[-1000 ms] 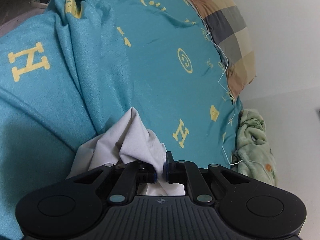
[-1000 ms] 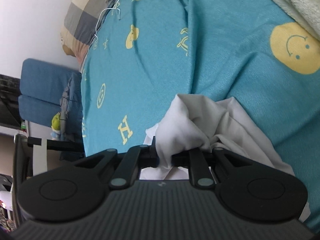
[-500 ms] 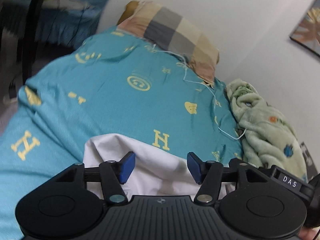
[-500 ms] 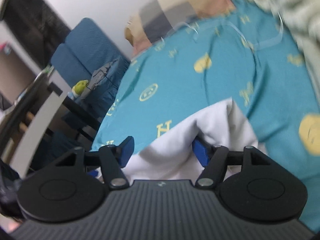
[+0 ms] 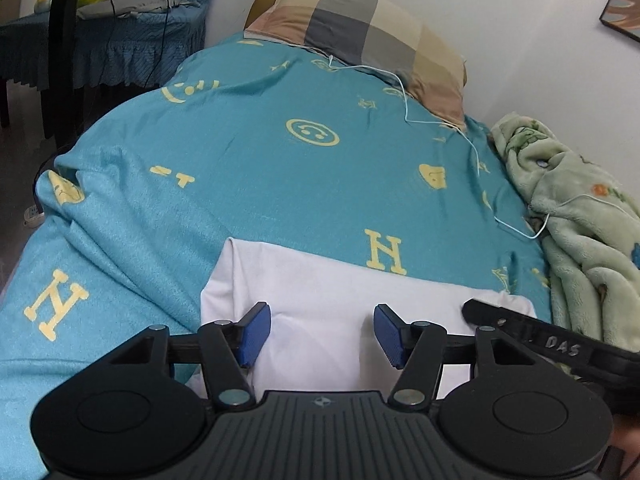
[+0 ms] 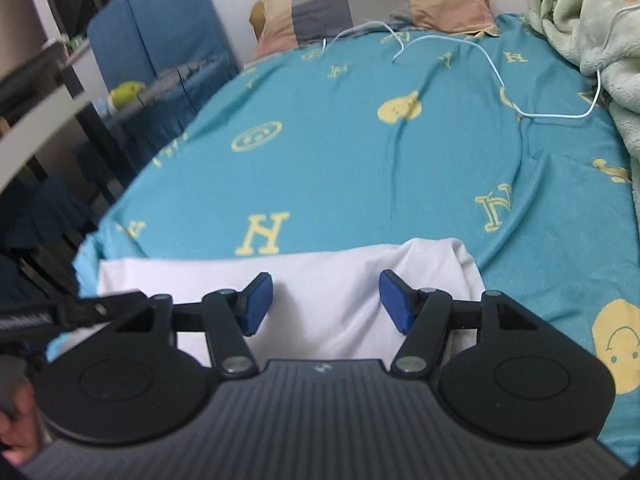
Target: Fold clothes
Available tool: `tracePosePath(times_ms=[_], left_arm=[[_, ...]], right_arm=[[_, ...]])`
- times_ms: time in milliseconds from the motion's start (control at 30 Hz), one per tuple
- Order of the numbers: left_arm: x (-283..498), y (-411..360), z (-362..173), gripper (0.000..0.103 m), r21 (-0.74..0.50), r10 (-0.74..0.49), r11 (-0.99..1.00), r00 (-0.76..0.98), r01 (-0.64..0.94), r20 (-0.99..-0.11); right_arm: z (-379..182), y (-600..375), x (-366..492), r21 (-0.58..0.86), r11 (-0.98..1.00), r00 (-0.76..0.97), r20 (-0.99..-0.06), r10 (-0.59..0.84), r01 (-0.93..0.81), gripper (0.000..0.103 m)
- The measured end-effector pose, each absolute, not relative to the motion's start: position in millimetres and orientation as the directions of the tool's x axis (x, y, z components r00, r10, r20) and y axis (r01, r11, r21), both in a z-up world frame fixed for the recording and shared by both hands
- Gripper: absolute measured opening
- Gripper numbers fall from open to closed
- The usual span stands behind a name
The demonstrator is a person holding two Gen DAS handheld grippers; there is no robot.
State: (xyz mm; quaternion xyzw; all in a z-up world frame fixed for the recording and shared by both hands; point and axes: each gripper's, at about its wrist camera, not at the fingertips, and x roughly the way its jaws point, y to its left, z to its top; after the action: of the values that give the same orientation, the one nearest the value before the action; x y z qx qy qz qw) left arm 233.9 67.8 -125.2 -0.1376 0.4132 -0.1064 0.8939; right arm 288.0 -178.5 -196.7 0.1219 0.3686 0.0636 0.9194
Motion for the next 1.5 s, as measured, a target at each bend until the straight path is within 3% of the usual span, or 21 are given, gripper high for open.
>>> tracePosePath(times_ms=[333,733,1100,1333,1500], left_arm=[[191,57,-84,0.062,-0.308,-0.311,0.942,0.690,0.133,-0.653],[174,44,-104,0.062,-0.234,-0.262,0.964,0.626,0.130,-0.734],[146,46,-88,0.062,-0.295,-0.292,0.950,0.622,0.101,-0.727],[93,41,-64,0.069,-0.287,-0.289,0.951,0.648,0.113,-0.705],[64,34,-58,0.080,-0.289,-0.303,0.948,0.650,0.132,-0.697]], right_arm=[[-163,-181,229,0.294,0.956,0.755,-0.621,0.212,-0.026,0.063],[-188,-172,220,0.245,0.969,0.673,-0.714,0.191,-0.015,0.062],[-160,-181,202,0.322,0.947,0.679,-0.696,0.234,0.004,0.062],[-125,-192,152,0.433,0.901,0.707,-0.642,0.296,0.016,0.062],[-126,-199,124,0.487,0.873,0.714,-0.619,0.327,0.023,0.062]])
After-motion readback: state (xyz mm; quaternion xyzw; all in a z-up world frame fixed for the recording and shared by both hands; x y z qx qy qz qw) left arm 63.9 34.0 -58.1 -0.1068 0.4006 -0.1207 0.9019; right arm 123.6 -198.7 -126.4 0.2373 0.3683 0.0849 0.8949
